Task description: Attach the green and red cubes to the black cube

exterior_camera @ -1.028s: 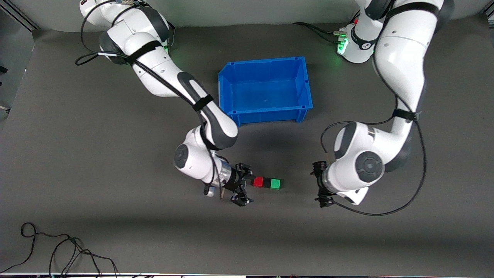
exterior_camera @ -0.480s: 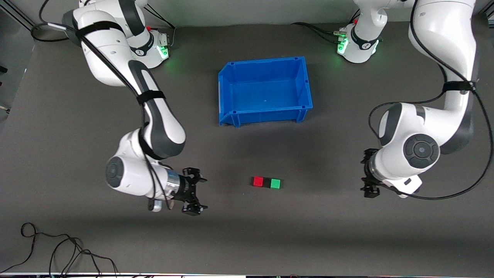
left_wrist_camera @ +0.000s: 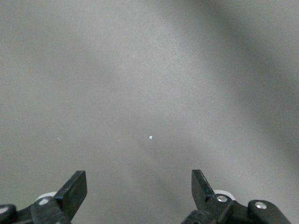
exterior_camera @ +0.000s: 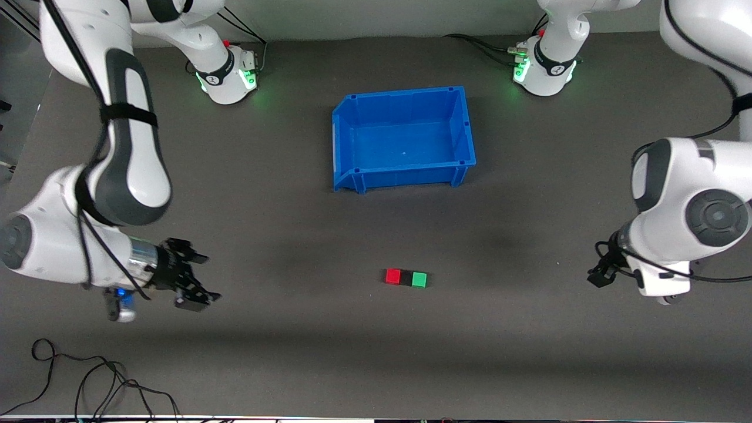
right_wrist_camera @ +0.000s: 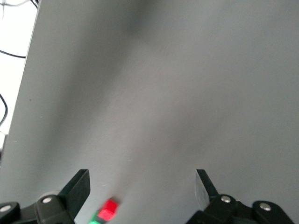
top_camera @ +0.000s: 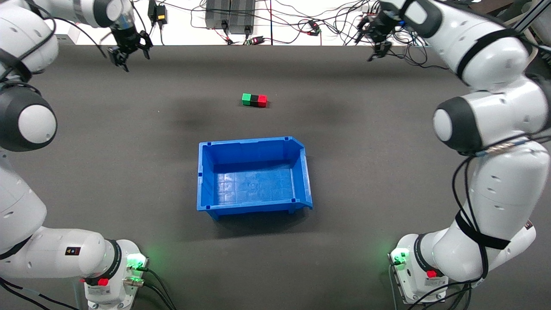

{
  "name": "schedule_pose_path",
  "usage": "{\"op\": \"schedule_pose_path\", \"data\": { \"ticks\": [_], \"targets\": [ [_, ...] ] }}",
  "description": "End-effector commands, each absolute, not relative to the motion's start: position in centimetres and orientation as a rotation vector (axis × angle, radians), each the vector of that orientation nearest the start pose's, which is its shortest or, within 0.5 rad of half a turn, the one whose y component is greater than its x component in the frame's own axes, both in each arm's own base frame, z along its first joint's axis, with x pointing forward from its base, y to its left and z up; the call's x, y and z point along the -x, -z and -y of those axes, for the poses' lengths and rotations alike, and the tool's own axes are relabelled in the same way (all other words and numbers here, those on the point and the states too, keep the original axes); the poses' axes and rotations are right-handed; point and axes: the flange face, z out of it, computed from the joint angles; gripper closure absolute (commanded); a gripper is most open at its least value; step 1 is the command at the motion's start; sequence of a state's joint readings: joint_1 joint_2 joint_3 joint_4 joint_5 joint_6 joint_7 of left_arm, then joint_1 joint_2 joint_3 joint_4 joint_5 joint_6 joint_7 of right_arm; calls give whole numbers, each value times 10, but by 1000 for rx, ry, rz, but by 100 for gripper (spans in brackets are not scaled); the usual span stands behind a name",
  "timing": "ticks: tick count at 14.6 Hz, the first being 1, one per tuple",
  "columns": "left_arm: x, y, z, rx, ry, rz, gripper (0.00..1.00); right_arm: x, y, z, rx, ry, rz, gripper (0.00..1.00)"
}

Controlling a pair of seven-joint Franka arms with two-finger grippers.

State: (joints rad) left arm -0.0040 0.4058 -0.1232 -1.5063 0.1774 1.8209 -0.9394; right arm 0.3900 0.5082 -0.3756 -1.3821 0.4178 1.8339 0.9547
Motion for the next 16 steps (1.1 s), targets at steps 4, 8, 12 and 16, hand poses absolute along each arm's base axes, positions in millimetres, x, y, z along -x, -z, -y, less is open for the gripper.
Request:
{"op": "schedule_pose_path", "data": {
  "ticks": [4,8,12,16],
  "targets": [
    [-618,-507,-13,2954,-122,416,0,-635,-514,-25,2914,-1,-1025,0],
    [-594,-553,-25,3111,-61,423,1,-613,-560,17,3074,83,-643,0],
    [-589,-576,-40,3198,-80,413,0,-595,-594,46,3148,153,-273,0],
    [-571,-585,-23,3125,-26,288,0,-580,-607,58,3155,139,-143,0]
  ]
}}
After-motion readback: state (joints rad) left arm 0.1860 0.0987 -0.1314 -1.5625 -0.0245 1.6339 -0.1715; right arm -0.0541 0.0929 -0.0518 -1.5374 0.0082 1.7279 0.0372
